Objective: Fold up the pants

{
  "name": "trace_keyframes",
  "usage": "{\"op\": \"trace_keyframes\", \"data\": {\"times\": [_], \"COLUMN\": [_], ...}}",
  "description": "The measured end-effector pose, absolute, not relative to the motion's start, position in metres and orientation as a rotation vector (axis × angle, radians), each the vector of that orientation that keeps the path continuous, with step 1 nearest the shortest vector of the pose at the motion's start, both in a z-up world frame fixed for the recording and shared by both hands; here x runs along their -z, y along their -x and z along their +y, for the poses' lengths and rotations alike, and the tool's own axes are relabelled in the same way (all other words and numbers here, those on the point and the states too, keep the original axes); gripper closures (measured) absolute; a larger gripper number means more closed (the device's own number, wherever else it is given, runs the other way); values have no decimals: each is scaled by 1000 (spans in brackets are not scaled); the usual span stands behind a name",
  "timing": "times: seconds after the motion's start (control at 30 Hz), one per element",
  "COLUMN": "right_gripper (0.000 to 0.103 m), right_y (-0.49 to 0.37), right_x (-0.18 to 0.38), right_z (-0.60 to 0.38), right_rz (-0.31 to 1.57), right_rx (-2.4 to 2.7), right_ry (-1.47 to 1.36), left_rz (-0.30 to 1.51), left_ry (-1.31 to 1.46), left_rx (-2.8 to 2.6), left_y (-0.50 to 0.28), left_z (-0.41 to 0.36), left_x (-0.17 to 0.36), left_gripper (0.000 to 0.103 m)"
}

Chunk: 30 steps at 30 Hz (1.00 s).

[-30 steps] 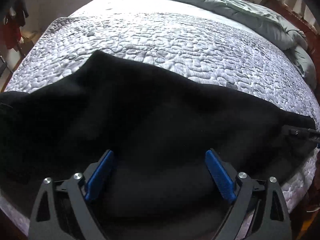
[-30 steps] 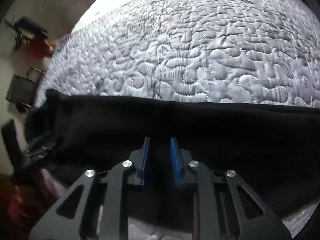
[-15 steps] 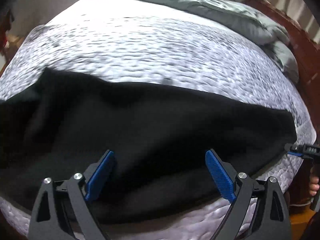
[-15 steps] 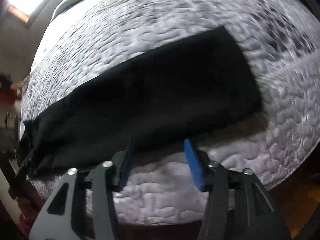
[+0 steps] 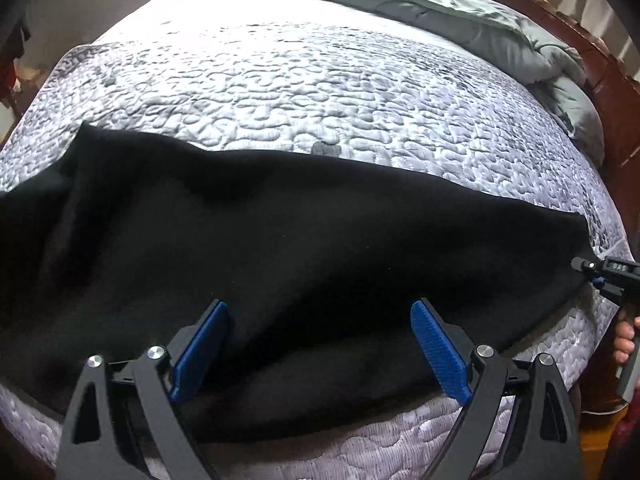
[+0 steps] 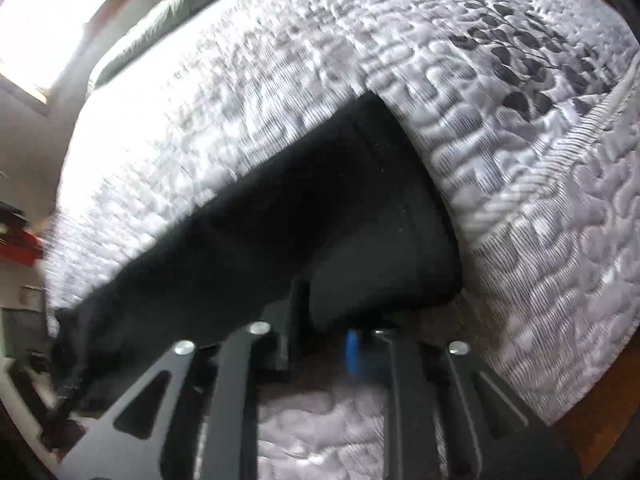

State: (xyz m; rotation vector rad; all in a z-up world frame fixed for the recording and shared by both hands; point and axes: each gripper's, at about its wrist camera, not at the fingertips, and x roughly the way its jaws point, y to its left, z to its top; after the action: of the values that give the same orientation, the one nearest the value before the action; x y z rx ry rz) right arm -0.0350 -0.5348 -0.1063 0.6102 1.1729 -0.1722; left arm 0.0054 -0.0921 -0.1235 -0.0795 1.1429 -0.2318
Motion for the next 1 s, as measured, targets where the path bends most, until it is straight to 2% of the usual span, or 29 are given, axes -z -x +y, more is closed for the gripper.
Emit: {"op": "trace_keyframes", "data": {"times": [0.23, 0.3, 0.43, 0.5, 0.53, 0.63, 0.87, 1.0], "right_gripper": [95, 95, 94, 92, 88, 65, 64, 63], "right_y": [50, 53, 56, 58, 56, 66, 73, 44], "right_x": [45, 54, 109, 108, 104, 84, 34, 37], "right_z": [-564, -569, -581, -581, -578, -574, -492, -414], "right_rz": [1030, 1067, 1191, 1175, 1187, 1241, 1214, 1223], "right_rx": [175, 244, 315, 317, 323, 383, 354, 123], "right_ry": [-517, -506, -593, -605, -579, -424, -219, -190], "left_rz": [1089, 1107, 1132, 1122, 1123, 1142, 1133, 1141], "left_ry": [130, 129, 105, 77, 81, 145, 202, 265], "left_rx": [220, 209, 226, 236, 238, 241, 168, 74], "left_y": [-1, 0, 2, 5, 5, 5, 28, 41], "left_z": [-85, -83, -82, -84, -83, -74, -13, 37], "left_x": [113, 122, 139, 138, 137, 129, 101, 99], "left_gripper": [10, 10, 10, 10, 10, 10, 10, 10]}}
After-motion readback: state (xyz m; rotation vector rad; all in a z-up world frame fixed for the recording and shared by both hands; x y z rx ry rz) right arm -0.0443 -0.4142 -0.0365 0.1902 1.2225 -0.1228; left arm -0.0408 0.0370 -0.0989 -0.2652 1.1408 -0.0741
